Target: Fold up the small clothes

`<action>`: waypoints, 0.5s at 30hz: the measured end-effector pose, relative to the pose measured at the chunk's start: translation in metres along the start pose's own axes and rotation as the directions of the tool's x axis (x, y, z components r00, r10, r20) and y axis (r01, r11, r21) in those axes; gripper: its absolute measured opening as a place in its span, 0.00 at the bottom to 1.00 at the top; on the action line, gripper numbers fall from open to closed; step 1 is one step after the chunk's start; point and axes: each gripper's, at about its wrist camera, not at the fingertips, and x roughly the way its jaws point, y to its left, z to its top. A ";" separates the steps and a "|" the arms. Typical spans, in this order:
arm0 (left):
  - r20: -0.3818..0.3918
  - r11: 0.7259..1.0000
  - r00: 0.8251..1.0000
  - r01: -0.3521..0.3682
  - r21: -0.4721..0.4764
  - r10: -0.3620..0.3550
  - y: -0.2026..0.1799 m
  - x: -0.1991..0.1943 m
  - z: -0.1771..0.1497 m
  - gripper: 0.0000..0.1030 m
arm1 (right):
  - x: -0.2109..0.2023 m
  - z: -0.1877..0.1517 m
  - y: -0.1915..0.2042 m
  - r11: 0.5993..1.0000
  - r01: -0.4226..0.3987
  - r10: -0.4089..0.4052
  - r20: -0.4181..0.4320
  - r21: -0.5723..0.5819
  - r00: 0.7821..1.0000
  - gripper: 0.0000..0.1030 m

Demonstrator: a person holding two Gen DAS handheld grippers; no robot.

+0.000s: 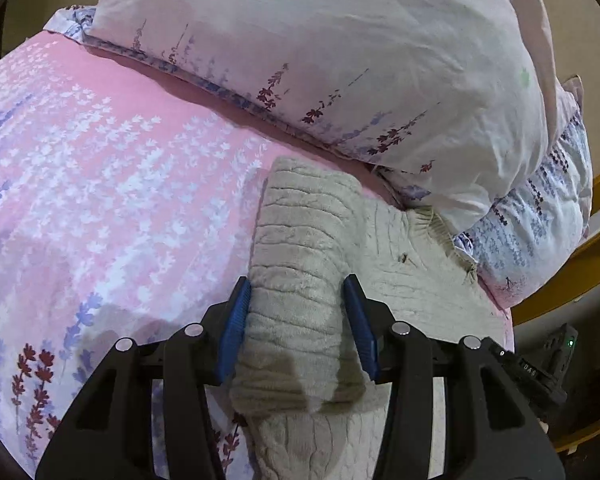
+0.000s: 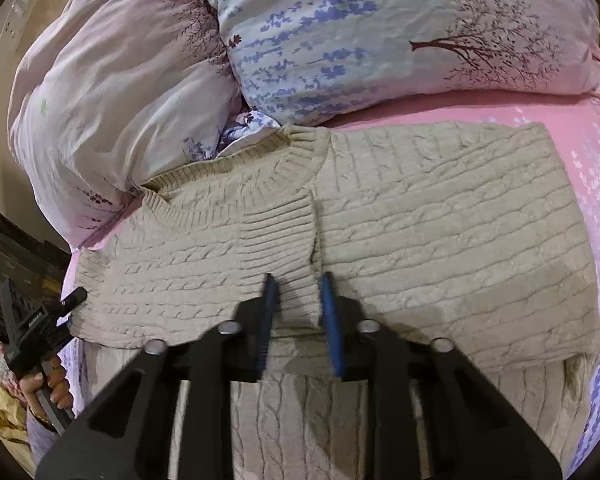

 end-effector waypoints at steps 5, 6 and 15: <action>0.002 1.000 1.000 0.000 -0.009 0.000 -0.003 0.002 0.001 0.47 | -0.023 0.004 0.007 0.998 -0.015 0.022 0.118 -0.058 0.993 0.07; 0.004 1.000 1.000 -0.004 -0.004 0.004 -0.004 0.002 0.000 0.47 | -0.034 0.006 0.008 0.998 -0.016 0.026 0.163 -0.060 0.986 0.07; 0.024 0.989 0.993 -0.114 0.091 0.113 -0.018 0.009 -0.002 0.19 | -0.017 -0.005 -0.016 0.997 0.082 -0.081 0.087 -0.004 0.993 0.07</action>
